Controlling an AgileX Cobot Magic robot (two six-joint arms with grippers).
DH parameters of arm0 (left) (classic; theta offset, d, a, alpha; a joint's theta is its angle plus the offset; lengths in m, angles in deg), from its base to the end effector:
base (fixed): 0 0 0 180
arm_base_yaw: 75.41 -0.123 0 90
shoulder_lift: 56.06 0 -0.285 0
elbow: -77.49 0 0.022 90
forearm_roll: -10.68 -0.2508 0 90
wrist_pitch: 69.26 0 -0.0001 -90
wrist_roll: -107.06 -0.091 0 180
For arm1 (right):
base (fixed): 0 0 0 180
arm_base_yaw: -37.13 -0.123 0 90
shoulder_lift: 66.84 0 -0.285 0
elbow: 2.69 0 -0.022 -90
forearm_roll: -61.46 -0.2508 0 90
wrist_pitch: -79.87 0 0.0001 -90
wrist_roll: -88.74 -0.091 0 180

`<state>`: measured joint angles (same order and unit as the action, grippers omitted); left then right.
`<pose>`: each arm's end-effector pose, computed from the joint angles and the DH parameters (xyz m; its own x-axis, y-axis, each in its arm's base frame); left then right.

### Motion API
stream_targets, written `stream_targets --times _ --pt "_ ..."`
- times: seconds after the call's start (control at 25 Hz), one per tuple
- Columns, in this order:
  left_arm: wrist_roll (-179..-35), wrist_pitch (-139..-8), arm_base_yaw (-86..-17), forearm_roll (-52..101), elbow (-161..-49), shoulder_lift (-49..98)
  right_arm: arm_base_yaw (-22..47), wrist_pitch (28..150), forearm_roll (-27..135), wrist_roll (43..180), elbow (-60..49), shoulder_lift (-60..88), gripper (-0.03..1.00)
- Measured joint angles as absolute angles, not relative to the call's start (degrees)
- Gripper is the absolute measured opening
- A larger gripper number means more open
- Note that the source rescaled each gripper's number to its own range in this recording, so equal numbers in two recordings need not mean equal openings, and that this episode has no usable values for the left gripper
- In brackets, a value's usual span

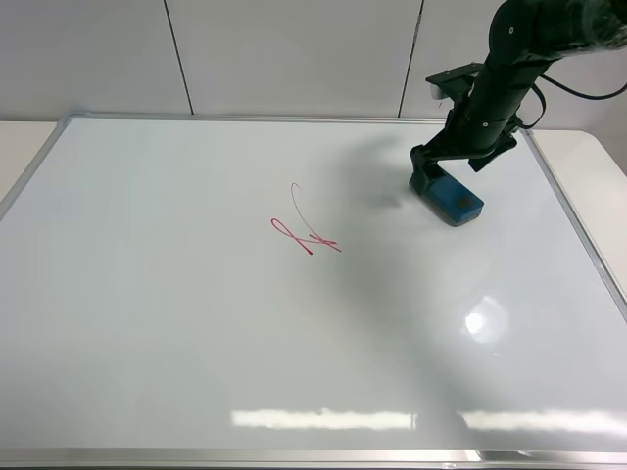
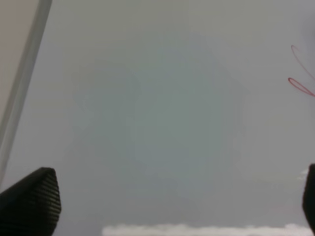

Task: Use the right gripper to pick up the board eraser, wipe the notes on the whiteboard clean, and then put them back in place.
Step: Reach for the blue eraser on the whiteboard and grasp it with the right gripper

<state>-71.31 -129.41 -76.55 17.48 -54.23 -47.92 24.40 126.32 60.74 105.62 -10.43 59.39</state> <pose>-0.0041 -0.0094 0.2801 -0.4491 -0.0961 -0.8883 0.0330 0.9917 -0.1240 0.4123 0.0940 0.1647 -0.8409 -0.4791 -0.2518 -0.4793 0.8753 -0.0649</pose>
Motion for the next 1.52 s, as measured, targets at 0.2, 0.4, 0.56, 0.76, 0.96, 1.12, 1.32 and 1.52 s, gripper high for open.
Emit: stream_targets --times 0.2,0.4,0.56,0.76,0.96,1.12,1.32,1.52 --pt "-71.3 -129.4 -76.6 17.5 -54.2 -47.9 24.4 126.3 60.7 105.2 -10.4 59.8 1.00" --pt "-71.3 -129.4 -76.6 17.5 -54.2 -47.9 24.4 126.3 60.5 104.9 -10.4 61.4 1.00" --pt "-71.3 -129.4 -76.6 17.5 -54.2 -47.9 24.4 126.3 60.7 104.8 -10.4 61.5 1.00" --pt "-71.3 -129.4 -76.6 17.5 -54.2 -47.9 24.4 125.8 60.7 104.8 -10.4 61.8 1.00" --pt "-71.3 -129.4 -76.6 17.5 -54.2 -47.9 24.4 125.6 59.7 104.7 -10.4 63.3 1.00" --pt "-71.3 -129.4 -76.6 17.5 -54.2 -47.9 24.4 124.7 58.2 105.0 -10.4 63.5 1.00" --pt "-71.3 -129.4 -76.6 17.5 -54.2 -47.8 24.4 124.7 58.1 105.1 -10.4 63.5 0.99" --pt "-71.3 -129.4 -76.6 17.5 -54.2 -47.8 24.4 124.8 57.9 104.7 -10.4 63.5 0.15"
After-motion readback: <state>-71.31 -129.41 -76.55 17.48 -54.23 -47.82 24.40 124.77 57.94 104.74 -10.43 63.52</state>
